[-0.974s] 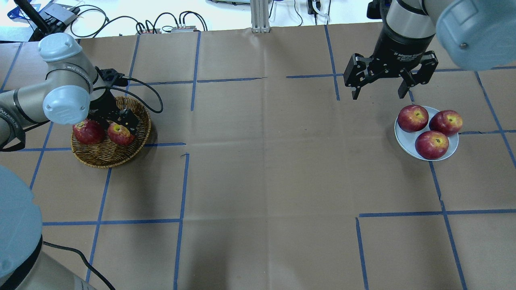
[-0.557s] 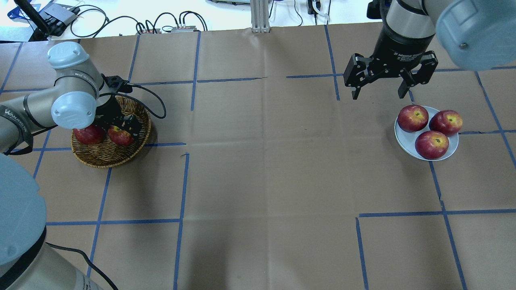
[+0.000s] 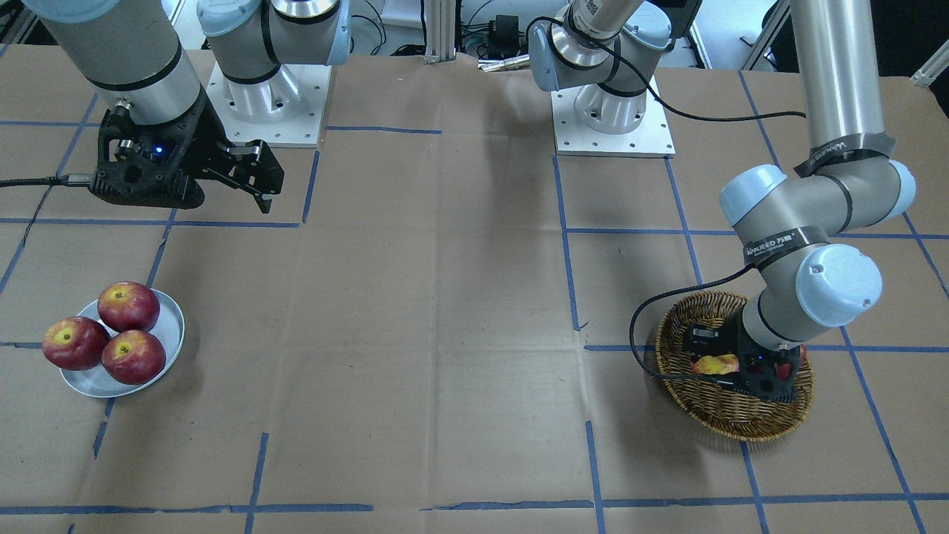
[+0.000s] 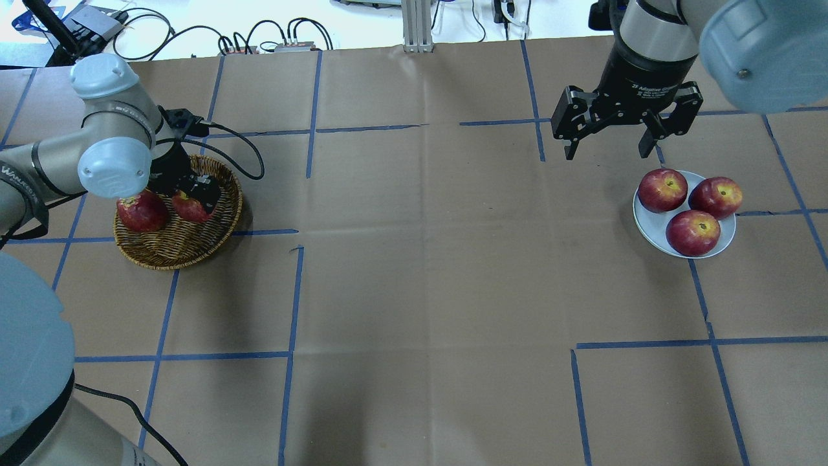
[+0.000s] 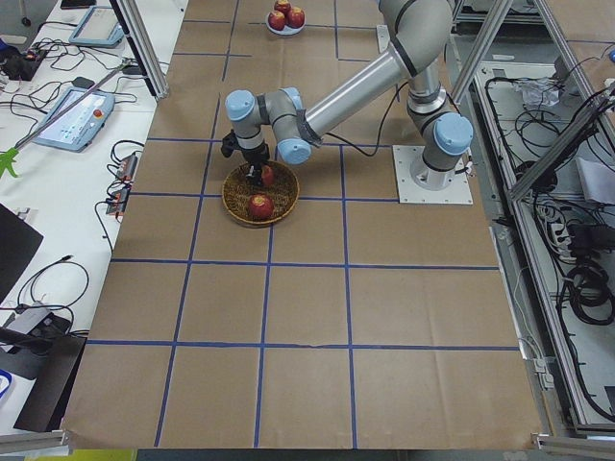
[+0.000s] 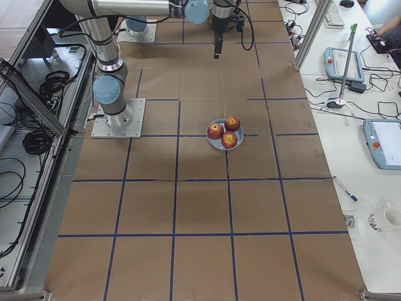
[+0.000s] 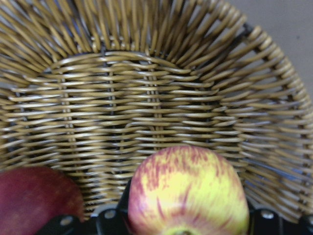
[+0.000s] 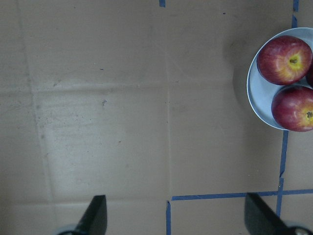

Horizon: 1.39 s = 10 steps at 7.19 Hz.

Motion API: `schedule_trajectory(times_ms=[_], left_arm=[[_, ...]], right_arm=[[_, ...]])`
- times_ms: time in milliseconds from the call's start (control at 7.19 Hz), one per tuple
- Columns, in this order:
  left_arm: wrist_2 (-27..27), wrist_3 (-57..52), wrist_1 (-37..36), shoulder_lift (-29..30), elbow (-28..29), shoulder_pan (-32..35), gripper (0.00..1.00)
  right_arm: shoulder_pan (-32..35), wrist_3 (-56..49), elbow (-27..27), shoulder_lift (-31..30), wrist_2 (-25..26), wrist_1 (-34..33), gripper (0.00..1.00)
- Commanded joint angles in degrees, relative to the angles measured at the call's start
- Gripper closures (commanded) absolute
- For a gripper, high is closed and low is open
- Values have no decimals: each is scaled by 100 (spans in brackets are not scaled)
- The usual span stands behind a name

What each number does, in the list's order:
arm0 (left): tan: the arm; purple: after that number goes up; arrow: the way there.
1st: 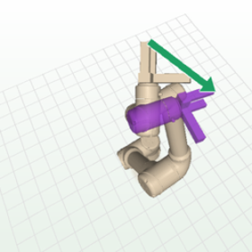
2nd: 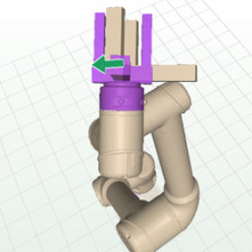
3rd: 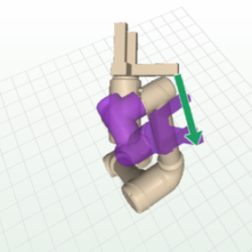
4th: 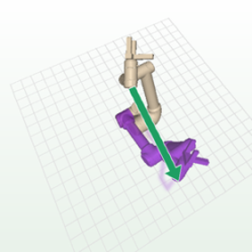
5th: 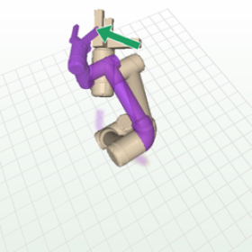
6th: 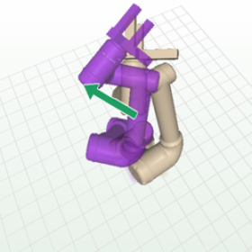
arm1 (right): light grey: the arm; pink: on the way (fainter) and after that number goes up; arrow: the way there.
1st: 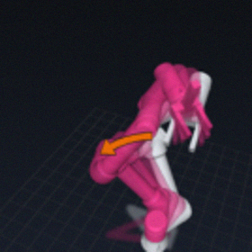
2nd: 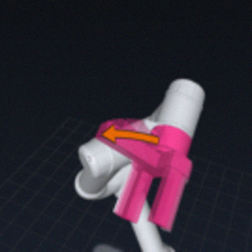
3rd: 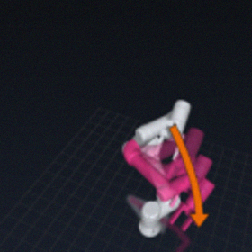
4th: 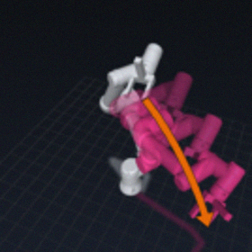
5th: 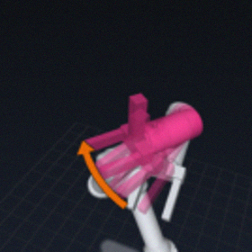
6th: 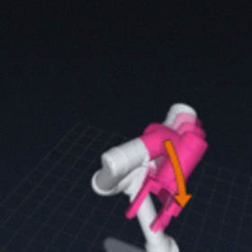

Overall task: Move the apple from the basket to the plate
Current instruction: 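Close the left gripper on the yellow-red apple, then lift the apple with the left gripper and carry it toward the table center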

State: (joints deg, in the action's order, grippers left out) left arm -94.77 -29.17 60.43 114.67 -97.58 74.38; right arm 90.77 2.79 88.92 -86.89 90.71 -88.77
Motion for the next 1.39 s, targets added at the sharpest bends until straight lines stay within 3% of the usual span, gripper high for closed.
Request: schedule_trajectory(times_ms=[0, 278, 696, 1113, 1252], left_arm=[[20, 1003, 772, -277, 649, 669, 61], [-15, 2829, 1137, -217, 968, 1872, 61], [46, 4775, 850, 352, 978, 3052, 61], [203, 5359, 356, 916, 987, 3626, 61], [553, 5482, 251, 987, 978, 3627, 61]], right_arm=[[2, -6, 2, 5, 0, 0, 0], [-7, -6, 2, 5, 0, 0, 0], [-7, -6, 2, 5, 0, 0, 0], [-7, -6, 2, 5, 0, 0, 0], [-7, -6, 2, 5, 0, 0, 0]])
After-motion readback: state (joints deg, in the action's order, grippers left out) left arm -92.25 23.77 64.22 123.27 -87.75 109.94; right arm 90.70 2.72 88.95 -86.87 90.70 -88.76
